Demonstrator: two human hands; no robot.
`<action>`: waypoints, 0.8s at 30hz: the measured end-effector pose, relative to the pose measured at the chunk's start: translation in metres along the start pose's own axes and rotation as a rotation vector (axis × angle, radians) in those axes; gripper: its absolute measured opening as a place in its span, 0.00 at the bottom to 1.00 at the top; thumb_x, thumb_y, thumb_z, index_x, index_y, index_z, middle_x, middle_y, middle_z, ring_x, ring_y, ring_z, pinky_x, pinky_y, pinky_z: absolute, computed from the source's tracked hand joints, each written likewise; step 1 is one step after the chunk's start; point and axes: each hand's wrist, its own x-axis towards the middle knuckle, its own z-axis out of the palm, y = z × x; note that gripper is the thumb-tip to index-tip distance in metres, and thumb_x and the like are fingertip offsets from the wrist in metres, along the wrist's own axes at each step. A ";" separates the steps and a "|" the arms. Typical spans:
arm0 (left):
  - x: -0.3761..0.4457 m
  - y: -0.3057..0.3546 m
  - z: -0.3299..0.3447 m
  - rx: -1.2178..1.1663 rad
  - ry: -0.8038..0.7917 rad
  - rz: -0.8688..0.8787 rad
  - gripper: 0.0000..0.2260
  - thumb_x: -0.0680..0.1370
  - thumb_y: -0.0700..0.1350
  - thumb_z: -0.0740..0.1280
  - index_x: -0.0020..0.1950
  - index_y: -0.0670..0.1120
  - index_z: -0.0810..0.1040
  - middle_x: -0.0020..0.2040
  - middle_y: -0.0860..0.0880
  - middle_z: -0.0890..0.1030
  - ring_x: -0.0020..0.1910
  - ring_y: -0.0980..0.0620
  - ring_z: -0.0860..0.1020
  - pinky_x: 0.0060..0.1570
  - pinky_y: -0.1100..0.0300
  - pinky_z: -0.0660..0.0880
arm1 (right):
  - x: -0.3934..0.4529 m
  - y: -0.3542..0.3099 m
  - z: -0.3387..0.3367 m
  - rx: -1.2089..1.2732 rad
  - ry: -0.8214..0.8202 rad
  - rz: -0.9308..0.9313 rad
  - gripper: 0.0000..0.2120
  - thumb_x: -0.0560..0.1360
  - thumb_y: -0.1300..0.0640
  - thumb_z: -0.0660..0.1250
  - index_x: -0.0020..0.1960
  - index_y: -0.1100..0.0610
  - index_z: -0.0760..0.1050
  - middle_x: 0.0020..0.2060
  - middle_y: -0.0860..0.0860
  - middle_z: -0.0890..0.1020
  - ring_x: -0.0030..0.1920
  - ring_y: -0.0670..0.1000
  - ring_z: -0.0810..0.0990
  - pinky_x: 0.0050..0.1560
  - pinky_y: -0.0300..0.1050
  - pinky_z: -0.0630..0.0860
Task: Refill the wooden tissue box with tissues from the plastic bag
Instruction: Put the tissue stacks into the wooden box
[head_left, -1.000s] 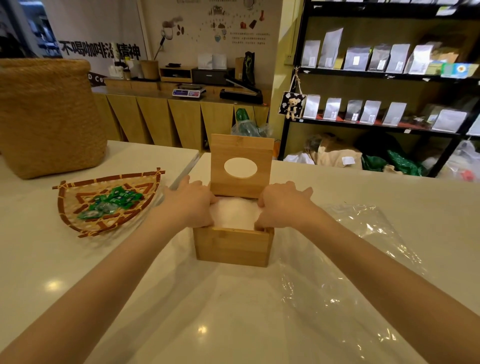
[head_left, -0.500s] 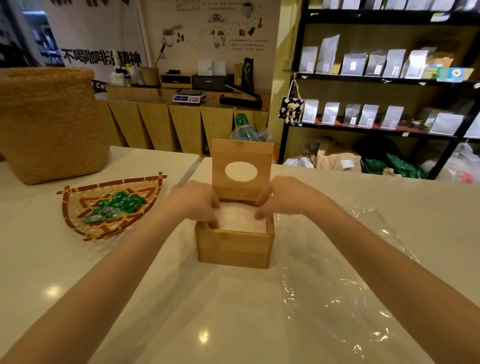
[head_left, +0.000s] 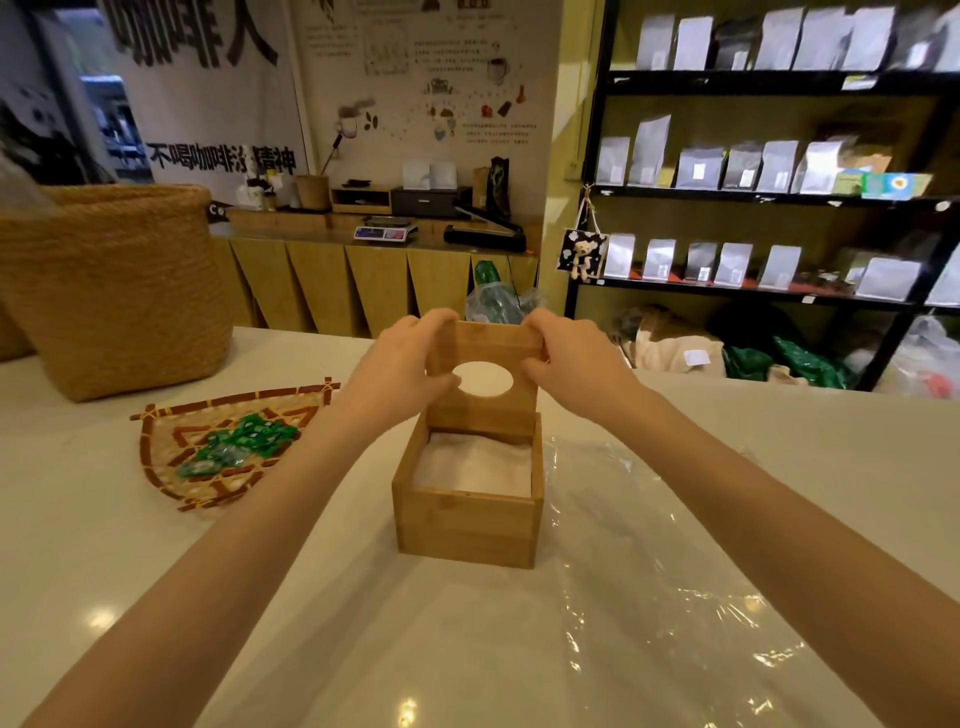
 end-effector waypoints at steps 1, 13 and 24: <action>-0.006 0.001 -0.002 -0.056 0.021 0.003 0.24 0.73 0.48 0.68 0.67 0.51 0.65 0.60 0.48 0.75 0.54 0.50 0.74 0.53 0.56 0.73 | -0.008 -0.001 -0.002 0.037 0.011 -0.033 0.12 0.76 0.56 0.62 0.59 0.56 0.70 0.45 0.55 0.81 0.43 0.54 0.79 0.47 0.52 0.78; -0.099 -0.020 0.014 -0.178 -0.129 0.037 0.16 0.76 0.52 0.60 0.64 0.57 0.71 0.69 0.59 0.67 0.68 0.63 0.61 0.74 0.49 0.53 | -0.106 0.010 0.038 -0.138 0.020 -0.317 0.30 0.79 0.43 0.41 0.55 0.52 0.80 0.52 0.49 0.85 0.54 0.48 0.82 0.59 0.52 0.74; -0.120 0.006 0.027 0.072 0.076 0.232 0.24 0.74 0.60 0.55 0.62 0.48 0.75 0.66 0.48 0.75 0.65 0.51 0.72 0.66 0.57 0.62 | -0.122 0.022 0.032 0.060 -0.119 -0.225 0.34 0.73 0.36 0.41 0.71 0.53 0.63 0.71 0.50 0.68 0.72 0.48 0.64 0.70 0.41 0.53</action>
